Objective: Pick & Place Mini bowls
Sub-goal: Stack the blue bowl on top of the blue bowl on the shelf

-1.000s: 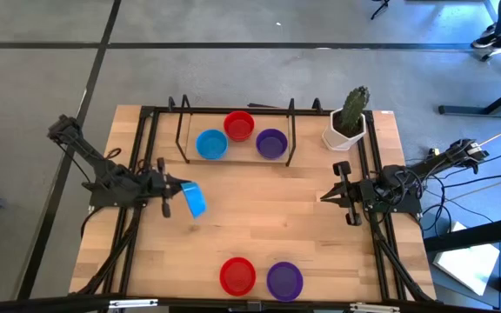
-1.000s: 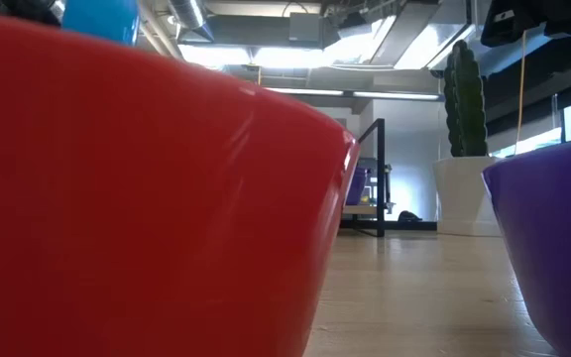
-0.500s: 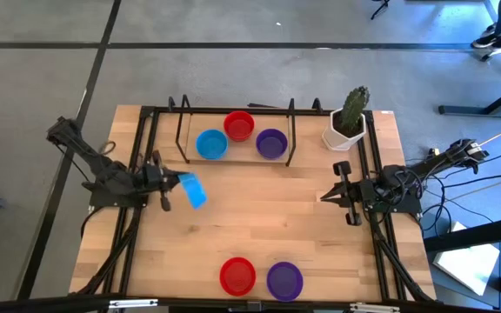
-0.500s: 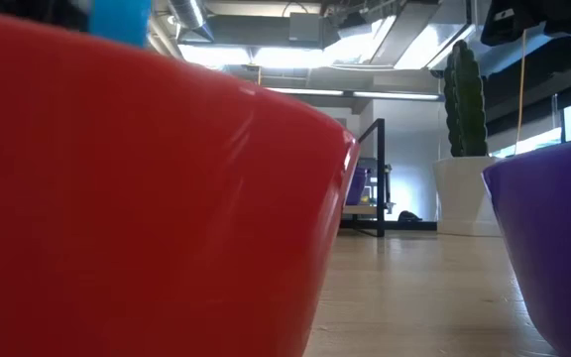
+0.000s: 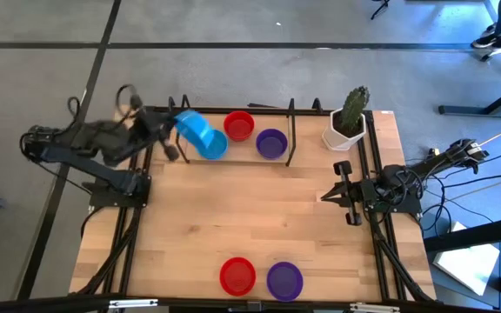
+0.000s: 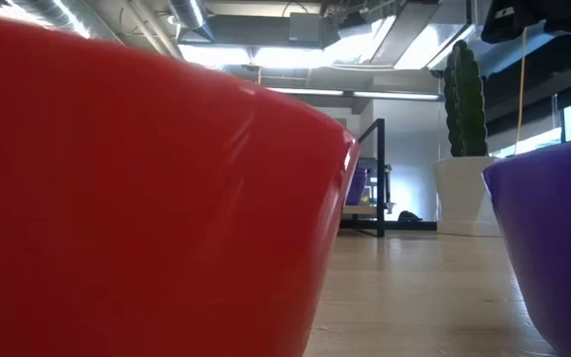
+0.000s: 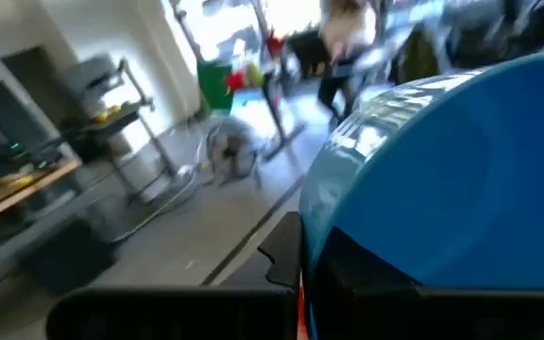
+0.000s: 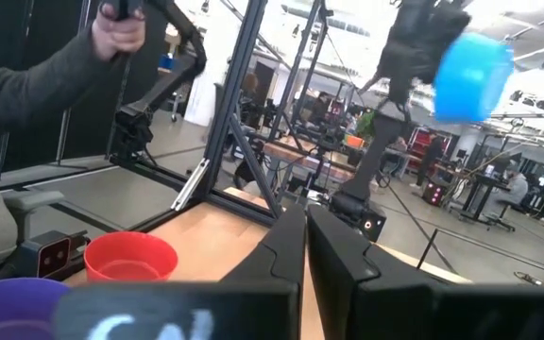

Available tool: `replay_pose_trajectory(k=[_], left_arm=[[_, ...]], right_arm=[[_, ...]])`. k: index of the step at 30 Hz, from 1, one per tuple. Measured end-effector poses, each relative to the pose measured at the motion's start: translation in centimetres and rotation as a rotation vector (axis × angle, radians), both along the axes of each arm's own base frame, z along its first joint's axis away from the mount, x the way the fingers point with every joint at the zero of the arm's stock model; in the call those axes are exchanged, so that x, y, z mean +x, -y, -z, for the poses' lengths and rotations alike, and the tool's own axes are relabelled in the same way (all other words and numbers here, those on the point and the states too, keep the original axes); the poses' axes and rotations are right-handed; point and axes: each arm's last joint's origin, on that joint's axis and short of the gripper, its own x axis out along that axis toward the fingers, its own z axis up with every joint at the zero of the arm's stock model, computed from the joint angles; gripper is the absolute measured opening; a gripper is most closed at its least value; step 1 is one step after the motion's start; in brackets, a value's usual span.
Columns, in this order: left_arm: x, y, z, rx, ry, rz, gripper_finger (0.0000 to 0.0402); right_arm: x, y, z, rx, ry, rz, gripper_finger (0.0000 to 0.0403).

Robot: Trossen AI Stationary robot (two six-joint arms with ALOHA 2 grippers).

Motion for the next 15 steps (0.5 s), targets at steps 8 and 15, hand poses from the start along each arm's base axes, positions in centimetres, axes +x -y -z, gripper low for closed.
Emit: replay_pose_trajectory(k=[8,15], left_arm=[[5.3,-5.5,-0.7,-0.184,-0.331,-0.023,0.0003],[8.5,-11.1,4.2,-0.489,-0.701,0.122,0.0003]], right_arm=[[0.0,0.0,0.0,0.000,0.000,0.000,0.0018],[0.0,0.0,0.0,0.001,-0.002,-0.001,0.0018]])
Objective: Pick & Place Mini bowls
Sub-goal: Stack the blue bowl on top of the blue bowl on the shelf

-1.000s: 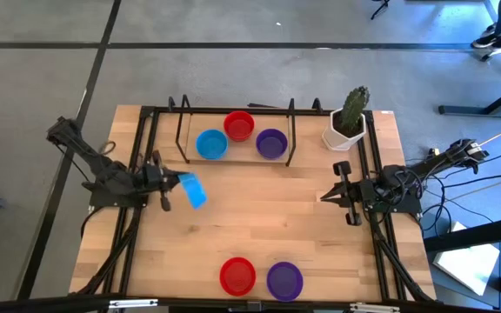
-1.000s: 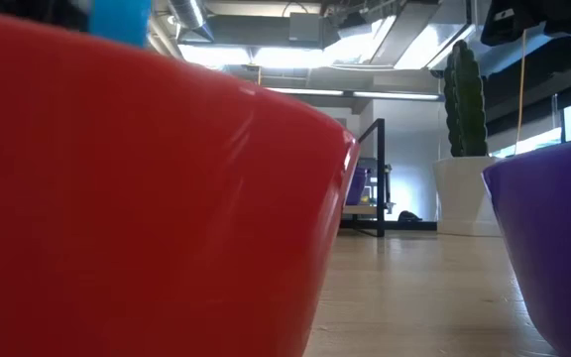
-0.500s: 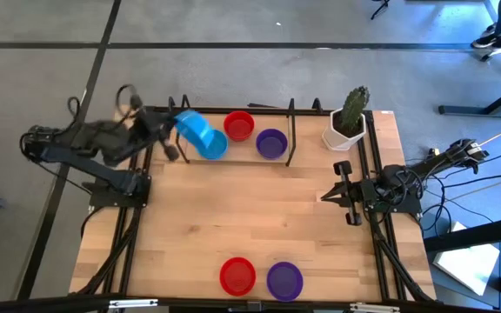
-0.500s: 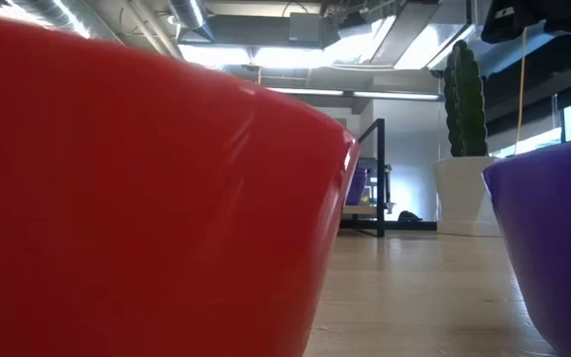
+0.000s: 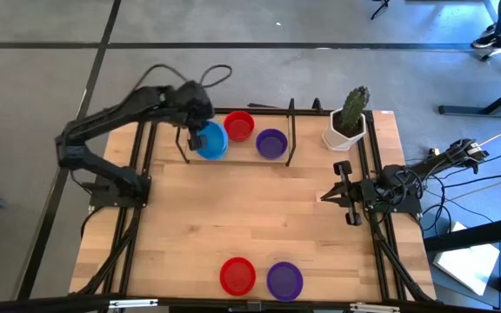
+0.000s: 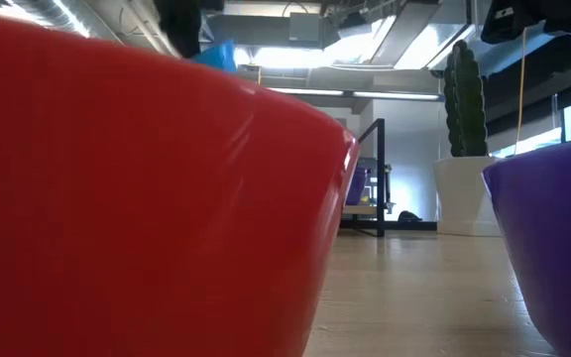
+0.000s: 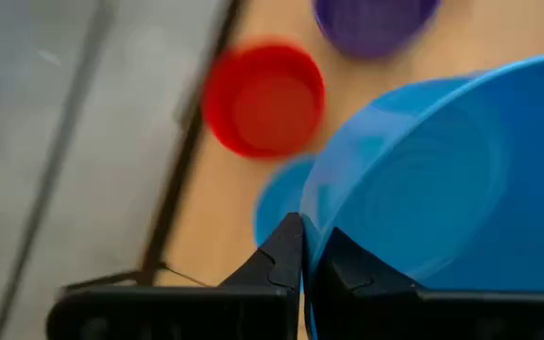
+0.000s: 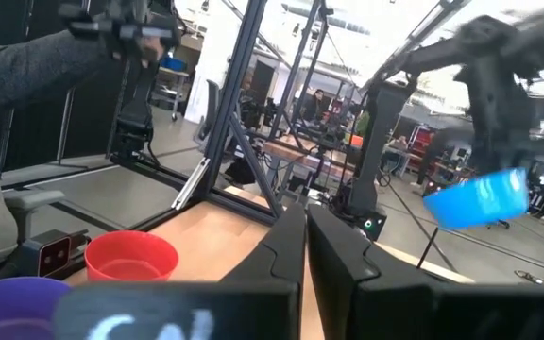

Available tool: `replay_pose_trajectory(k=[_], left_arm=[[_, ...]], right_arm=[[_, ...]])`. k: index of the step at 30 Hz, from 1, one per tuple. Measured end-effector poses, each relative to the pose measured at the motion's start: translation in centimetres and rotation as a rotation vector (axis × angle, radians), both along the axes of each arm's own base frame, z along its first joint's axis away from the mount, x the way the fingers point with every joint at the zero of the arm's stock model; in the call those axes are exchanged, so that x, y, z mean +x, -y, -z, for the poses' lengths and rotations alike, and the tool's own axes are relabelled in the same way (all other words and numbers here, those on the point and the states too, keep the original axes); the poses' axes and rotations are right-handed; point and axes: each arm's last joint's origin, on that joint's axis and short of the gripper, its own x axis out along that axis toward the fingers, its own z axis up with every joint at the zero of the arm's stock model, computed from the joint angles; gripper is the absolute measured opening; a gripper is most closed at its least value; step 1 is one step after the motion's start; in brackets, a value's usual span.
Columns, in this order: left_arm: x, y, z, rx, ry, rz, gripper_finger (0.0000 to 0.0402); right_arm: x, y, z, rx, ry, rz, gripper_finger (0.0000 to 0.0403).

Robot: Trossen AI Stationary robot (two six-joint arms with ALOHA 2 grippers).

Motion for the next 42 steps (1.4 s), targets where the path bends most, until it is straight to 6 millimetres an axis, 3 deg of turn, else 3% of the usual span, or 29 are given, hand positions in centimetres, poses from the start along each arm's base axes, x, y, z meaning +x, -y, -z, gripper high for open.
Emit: replay_pose_trajectory(k=[6,12,21,34,42], left_arm=[[1.5,-3.5,3.1,-0.144,-0.089,0.050,0.0003],[2.6,-6.3,5.8,-0.202,-0.166,-0.013,0.0003],[4.0,-8.6,9.5,-0.259,-0.271,-0.062,0.0003],[3.1,-9.4,12.0,-0.304,-0.323,-0.100,0.0004],[2.9,-9.2,12.8,-0.309,-0.349,-0.063,0.0029]], right_arm=[[0.0,0.0,0.0,-0.001,0.000,0.000,0.0018],[0.0,0.0,0.0,0.000,-0.004,0.000,0.0018],[0.0,0.0,0.1,-0.003,-0.006,0.000,0.0018],[0.0,0.0,0.1,-0.004,-0.006,0.000,0.0018],[0.0,0.0,0.1,-0.004,-0.006,0.000,0.0018]])
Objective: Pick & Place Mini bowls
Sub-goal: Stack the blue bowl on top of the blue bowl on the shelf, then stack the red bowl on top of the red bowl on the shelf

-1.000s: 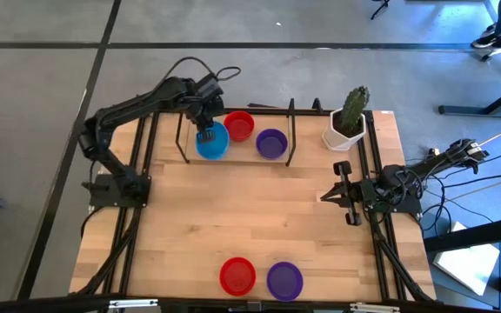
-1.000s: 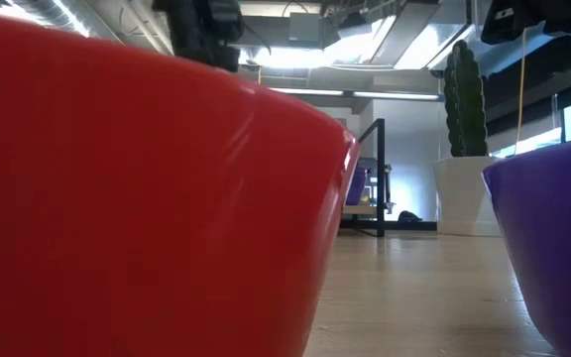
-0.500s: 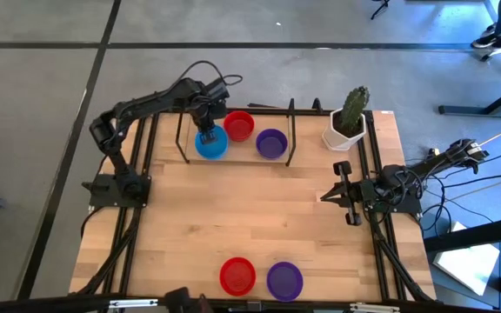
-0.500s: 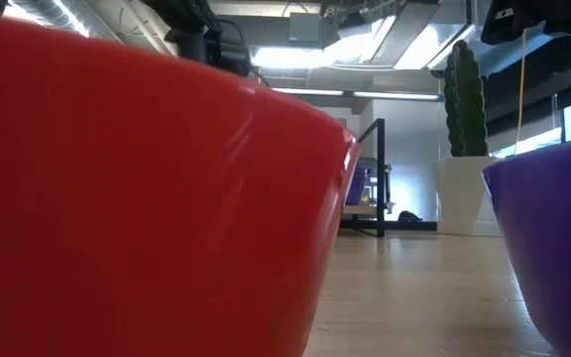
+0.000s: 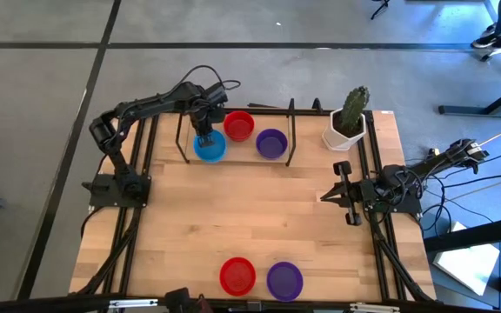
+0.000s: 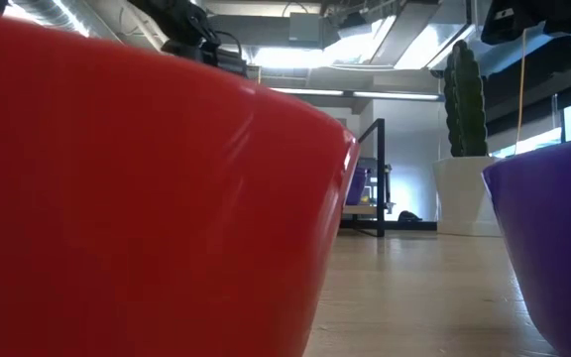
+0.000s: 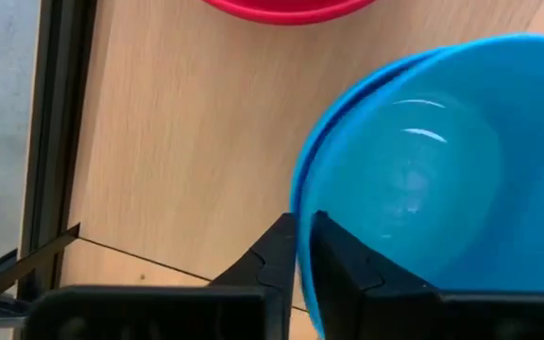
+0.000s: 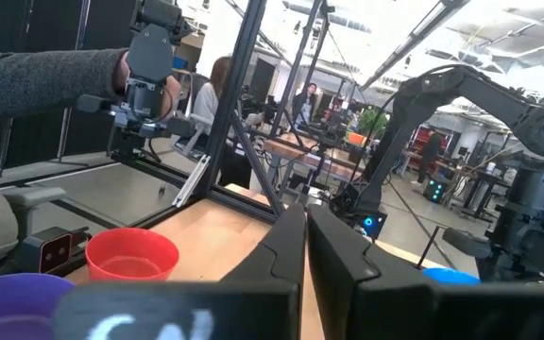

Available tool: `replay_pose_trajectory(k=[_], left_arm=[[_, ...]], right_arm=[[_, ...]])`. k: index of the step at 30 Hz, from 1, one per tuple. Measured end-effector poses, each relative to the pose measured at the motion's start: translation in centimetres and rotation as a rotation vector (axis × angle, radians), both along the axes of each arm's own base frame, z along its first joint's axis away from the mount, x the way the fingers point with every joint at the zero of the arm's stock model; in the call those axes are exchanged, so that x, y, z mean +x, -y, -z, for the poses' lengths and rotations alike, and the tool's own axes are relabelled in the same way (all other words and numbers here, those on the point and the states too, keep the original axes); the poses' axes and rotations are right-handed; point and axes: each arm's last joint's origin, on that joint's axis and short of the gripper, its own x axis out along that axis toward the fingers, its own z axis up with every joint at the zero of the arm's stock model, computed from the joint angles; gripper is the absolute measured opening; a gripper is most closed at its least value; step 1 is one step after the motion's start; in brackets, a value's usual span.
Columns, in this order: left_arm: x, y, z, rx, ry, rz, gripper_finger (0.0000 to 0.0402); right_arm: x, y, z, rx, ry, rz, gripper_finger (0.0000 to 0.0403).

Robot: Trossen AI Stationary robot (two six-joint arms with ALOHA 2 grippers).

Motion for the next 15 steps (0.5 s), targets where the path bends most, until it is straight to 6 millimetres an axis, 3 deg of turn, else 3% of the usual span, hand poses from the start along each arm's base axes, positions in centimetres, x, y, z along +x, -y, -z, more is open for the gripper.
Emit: replay_pose_trajectory(k=[10,15], left_arm=[[0.0,0.0,-0.3,0.030,0.000,0.017,0.0099],[-1.1,0.4,-3.3,0.131,-0.068,-0.012,0.0133]], right_arm=[[0.0,0.0,0.0,0.000,0.000,0.000,0.0018],[0.0,0.0,0.0,0.000,0.000,0.000,0.0018]])
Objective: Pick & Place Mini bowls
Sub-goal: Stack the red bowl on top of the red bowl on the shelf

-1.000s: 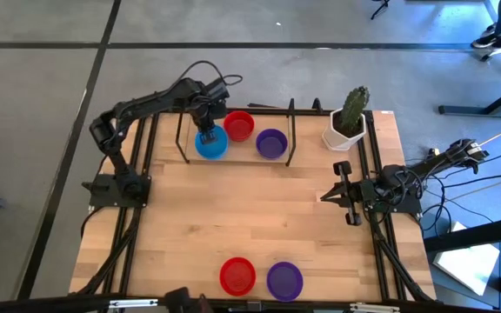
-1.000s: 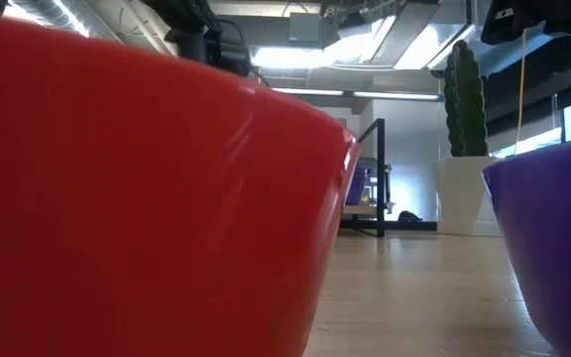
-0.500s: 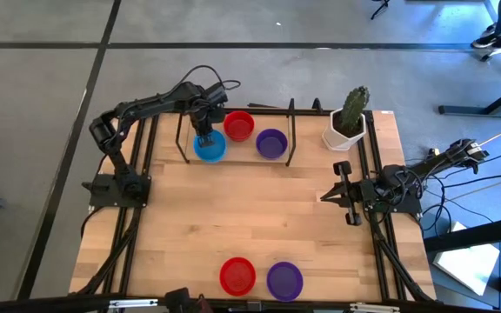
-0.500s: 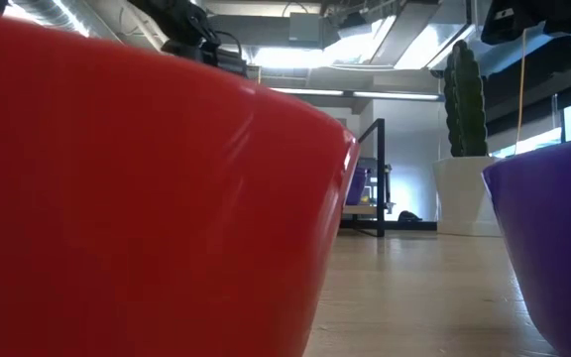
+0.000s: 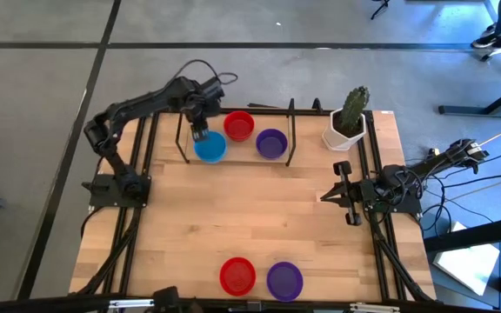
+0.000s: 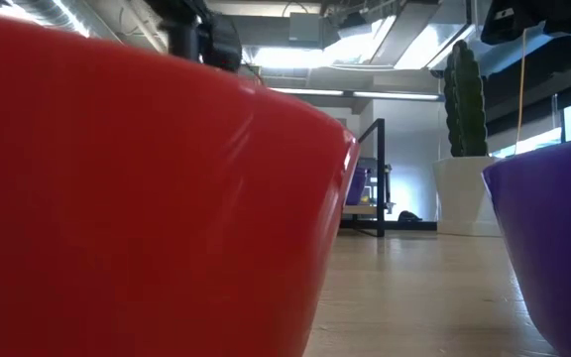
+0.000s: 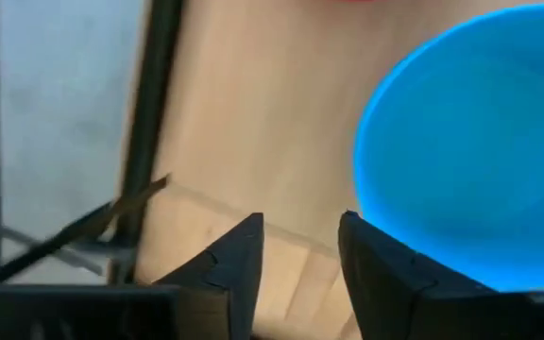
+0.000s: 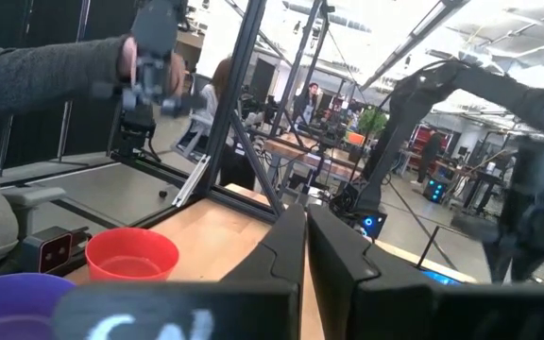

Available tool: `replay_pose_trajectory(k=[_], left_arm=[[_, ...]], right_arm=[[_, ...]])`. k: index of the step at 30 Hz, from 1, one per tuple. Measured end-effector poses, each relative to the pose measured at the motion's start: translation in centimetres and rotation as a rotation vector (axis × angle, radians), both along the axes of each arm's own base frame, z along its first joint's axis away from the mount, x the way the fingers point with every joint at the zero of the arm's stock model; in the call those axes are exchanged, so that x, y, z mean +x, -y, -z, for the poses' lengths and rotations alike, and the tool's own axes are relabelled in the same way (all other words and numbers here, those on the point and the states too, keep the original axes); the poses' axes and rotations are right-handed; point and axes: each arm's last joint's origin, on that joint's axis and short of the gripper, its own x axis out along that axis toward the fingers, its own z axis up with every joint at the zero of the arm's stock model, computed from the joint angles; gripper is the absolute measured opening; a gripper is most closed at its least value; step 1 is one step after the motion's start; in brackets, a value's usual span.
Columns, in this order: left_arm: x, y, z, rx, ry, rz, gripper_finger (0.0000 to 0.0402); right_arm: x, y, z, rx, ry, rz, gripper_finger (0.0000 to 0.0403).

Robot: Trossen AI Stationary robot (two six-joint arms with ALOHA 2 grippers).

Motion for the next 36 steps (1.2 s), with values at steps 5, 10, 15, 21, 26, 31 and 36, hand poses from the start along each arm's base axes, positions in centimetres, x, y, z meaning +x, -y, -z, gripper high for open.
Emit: replay_pose_trajectory(k=[5,10,15,21,26,31,36], left_arm=[[-2.0,2.3,-5.9,0.026,0.184,-0.024,0.0145],[-5.2,7.8,-9.7,-0.083,0.684,0.294,0.0133],[-9.7,13.4,-6.8,-0.151,1.164,0.909,0.0111],[-12.4,14.2,0.3,0.178,1.455,0.608,0.0062],[-13.9,14.9,4.1,0.226,1.645,0.500,0.0008],[-14.5,15.8,6.1,0.251,1.707,0.540,0.0002],[-14.4,16.5,8.1,0.309,1.674,0.586,0.0002]], right_arm=[[0.0,0.0,0.0,-0.001,-0.004,0.000,0.0018],[0.0,0.0,0.2,0.001,-0.025,-0.002,0.0018],[0.0,0.0,0.2,0.010,-0.026,-0.004,0.0018],[0.0,0.0,0.2,0.009,-0.026,-0.003,0.0018],[0.0,0.0,0.2,0.009,-0.026,-0.003,0.0018],[0.0,0.0,0.2,0.000,-0.023,-0.001,0.0018],[0.0,0.0,0.2,-0.008,-0.020,0.000,0.0018]])
